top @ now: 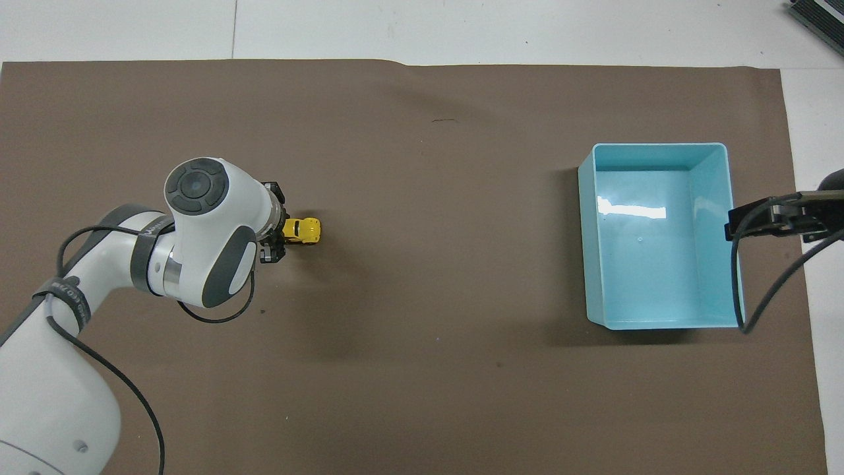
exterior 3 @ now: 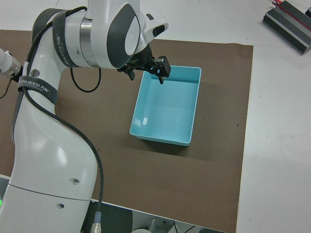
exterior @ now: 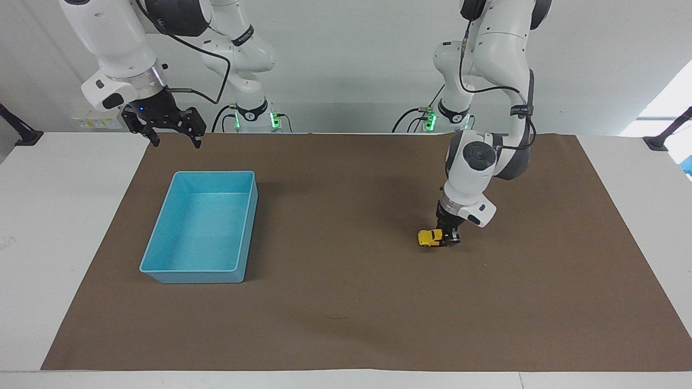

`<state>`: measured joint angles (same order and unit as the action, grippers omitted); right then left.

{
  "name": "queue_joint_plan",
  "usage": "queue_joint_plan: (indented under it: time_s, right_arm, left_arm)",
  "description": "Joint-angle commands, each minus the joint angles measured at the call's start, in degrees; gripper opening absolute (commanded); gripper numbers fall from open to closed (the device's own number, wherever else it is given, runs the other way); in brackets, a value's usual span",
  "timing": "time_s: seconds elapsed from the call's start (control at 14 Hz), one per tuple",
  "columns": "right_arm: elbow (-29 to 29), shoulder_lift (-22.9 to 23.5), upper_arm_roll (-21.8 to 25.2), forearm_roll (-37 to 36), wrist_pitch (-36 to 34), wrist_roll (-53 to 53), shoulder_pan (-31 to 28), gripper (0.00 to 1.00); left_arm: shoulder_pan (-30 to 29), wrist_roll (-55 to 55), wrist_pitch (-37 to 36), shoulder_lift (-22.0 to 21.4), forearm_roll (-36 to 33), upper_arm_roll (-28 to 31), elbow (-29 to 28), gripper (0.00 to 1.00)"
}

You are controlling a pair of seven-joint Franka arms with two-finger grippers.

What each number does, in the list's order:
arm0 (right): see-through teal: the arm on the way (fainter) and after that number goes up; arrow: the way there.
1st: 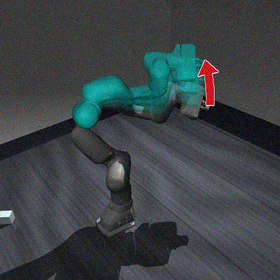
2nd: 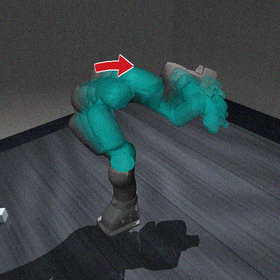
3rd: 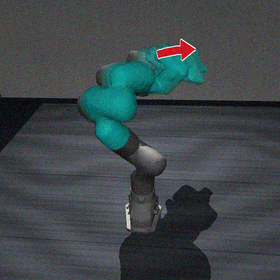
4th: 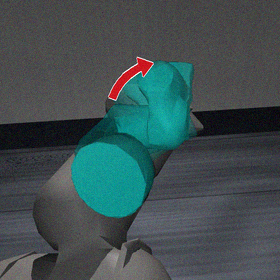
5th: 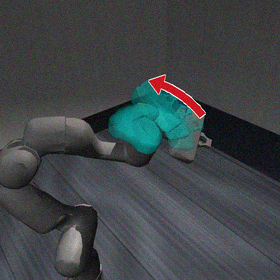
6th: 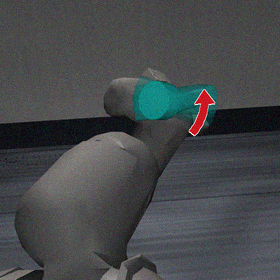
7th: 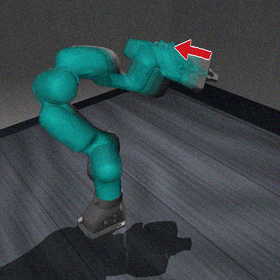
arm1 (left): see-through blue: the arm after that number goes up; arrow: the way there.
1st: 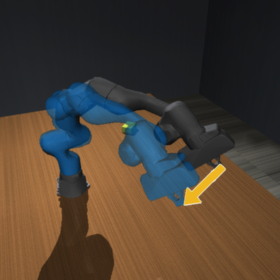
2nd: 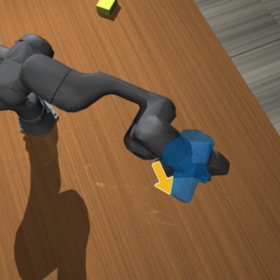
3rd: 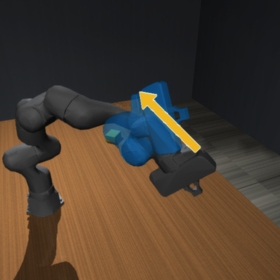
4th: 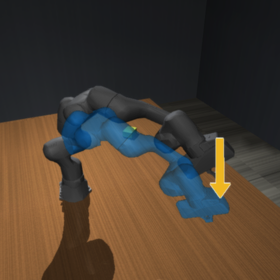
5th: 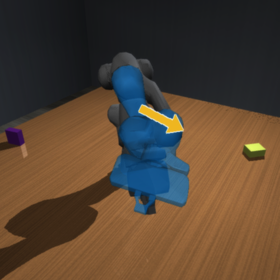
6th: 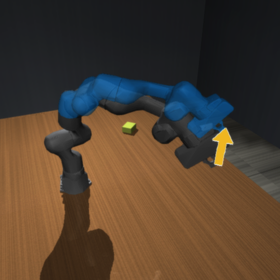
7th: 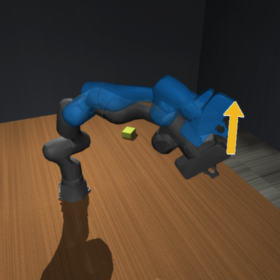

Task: Wind up and store yellow beetle car
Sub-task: 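Press the car with the left gripper and drag it back toward the left arm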

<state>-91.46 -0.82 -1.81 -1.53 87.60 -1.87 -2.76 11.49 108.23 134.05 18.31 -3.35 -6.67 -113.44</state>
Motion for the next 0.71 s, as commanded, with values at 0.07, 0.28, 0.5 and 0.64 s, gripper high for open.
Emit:
queue_joint_plan:
  time_s: [0.07,0.28,0.5,0.64]
  right_arm:
    - [-0.8,-1.1,-0.1,1.2,-0.6,2.0,-0.4,1.00]
    - [-0.8,-1.0,-0.1,1.2,-0.6,2.0,-0.4,1.00]
    - [-0.8,-1.1,-0.1,1.2,-0.5,2.0,-0.4,1.00]
    - [-0.8,-1.1,-0.1,1.2,-0.6,2.0,-0.4,1.00]
  left_arm:
    - [-2.1,-3.2,1.8,2.0,-0.9,0.3,-0.9,0.01]
    - [-2.2,-3.1,1.7,1.9,-0.9,0.3,-0.7,0.56]
    - [-1.8,-3.0,-0.4,1.5,-1.0,0.3,0.5,1.00]
    - [-1.5,-3.0,-2.0,1.0,-1.0,0.3,1.4,1.00]
